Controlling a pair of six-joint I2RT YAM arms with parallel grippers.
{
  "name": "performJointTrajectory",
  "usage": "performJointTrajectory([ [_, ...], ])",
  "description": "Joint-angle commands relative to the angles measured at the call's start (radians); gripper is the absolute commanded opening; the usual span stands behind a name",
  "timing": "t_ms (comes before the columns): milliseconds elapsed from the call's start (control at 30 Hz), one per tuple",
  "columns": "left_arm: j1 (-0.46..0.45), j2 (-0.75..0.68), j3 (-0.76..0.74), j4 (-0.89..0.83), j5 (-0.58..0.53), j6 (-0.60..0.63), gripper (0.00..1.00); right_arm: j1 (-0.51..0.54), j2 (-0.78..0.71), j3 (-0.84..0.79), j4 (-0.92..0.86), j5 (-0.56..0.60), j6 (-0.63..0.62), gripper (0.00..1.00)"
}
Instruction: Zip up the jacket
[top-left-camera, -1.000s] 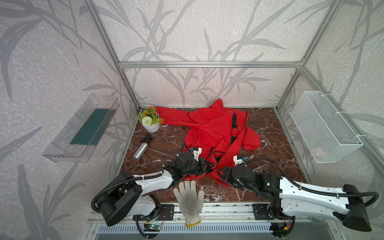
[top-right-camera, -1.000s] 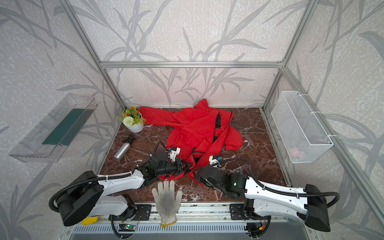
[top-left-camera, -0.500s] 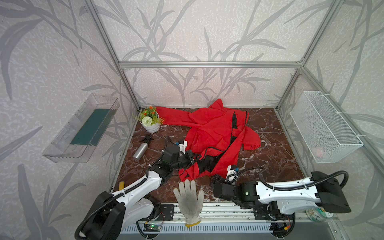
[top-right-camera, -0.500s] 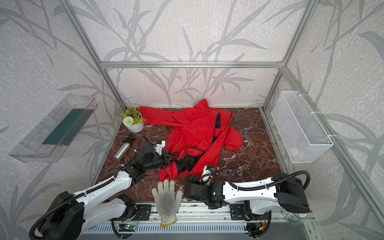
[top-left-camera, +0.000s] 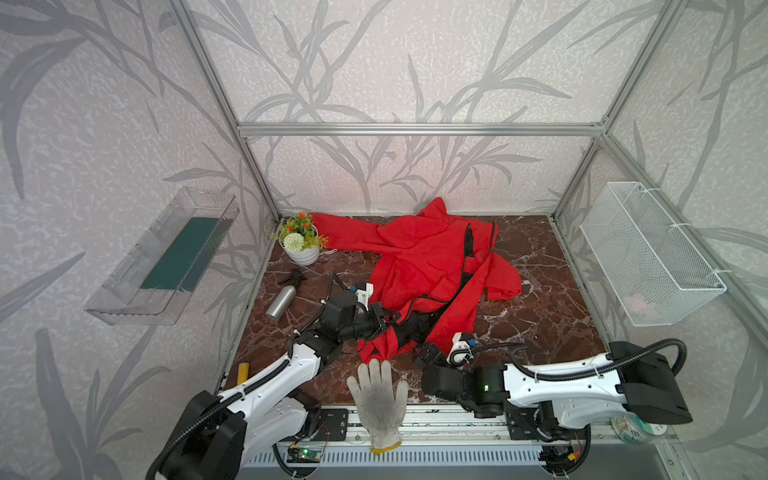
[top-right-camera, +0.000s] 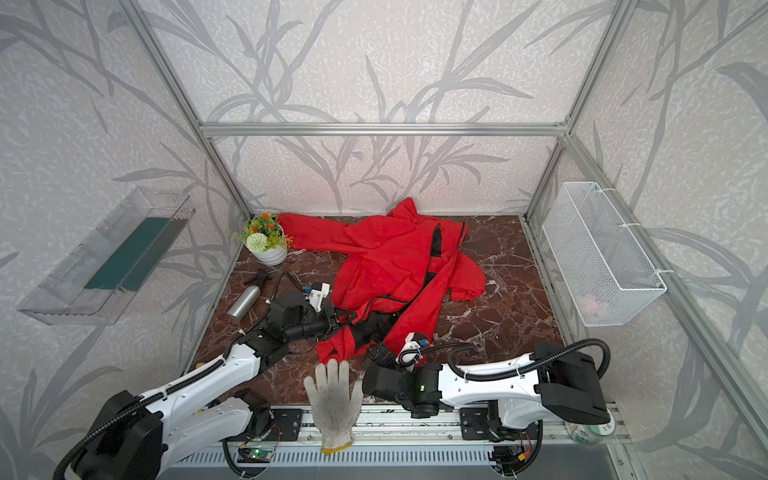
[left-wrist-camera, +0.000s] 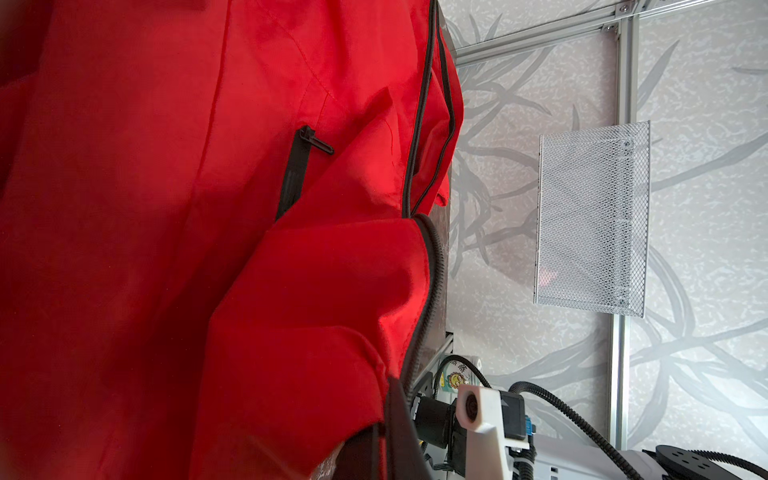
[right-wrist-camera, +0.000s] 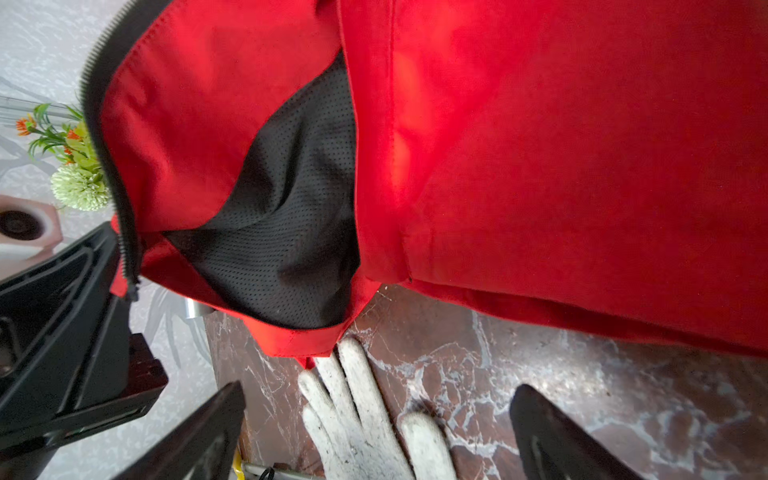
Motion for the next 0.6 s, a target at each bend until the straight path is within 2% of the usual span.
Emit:
performJointTrajectory([
  [0, 0.006, -0.012, -0.004, -0.005, 0.01, 0.005, 0.0, 0.0, 0.027, -0.014, 0.012, 0.025, 0.056, 0.99],
  [200, 0.009, -0.008, 0.007, -0.011, 0.008, 0.005, 0.0, -0.044, 0.046, -0.023, 0.062, 0.032, 0.003, 0.99],
  [567, 0.014, 0.009, 0.01, -0.007, 0.003, 0.005, 0.0, -0.105, 0.067, -0.085, 0.155, 0.014, 0.007, 0.99],
])
